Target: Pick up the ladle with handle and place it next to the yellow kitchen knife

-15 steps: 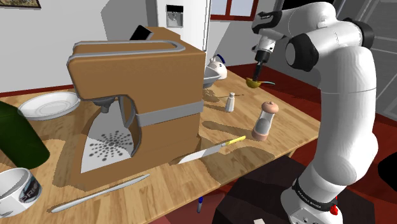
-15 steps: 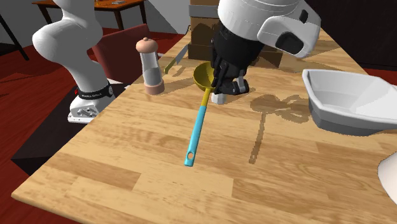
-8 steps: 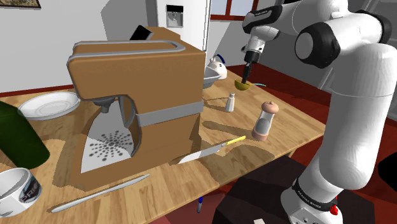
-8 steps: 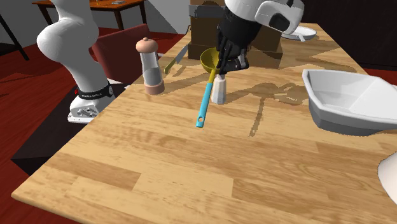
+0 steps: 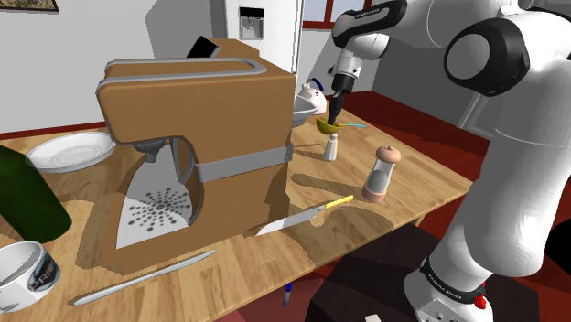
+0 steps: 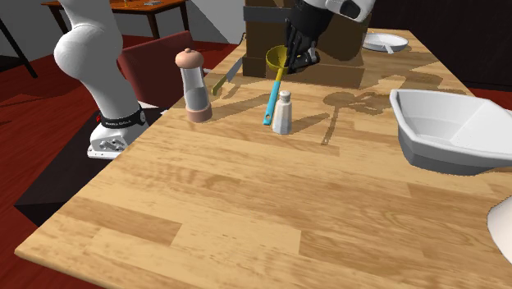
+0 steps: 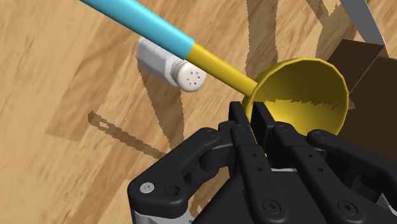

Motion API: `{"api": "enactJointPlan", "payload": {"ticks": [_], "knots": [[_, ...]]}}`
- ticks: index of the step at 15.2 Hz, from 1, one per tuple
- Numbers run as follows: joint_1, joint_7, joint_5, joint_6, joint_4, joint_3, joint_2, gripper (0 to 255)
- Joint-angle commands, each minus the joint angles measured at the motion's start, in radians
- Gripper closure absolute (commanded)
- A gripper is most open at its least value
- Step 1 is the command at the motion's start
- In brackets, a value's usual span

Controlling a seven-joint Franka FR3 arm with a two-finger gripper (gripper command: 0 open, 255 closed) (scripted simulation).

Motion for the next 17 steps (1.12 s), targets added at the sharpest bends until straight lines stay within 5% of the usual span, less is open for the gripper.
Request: {"api": "enactJointPlan", "payload": {"ticks": [1,6,17], "knots": [[0.033,0.043,0.003,0.033,-0.031,0.018,-0.019,255],[0.103,0.144,0.017,0.086,-0.063,0.065,-0.046,255],[0.103,0.083,0.048,0.204,-0.159,0.071,-0.003,255]]}}
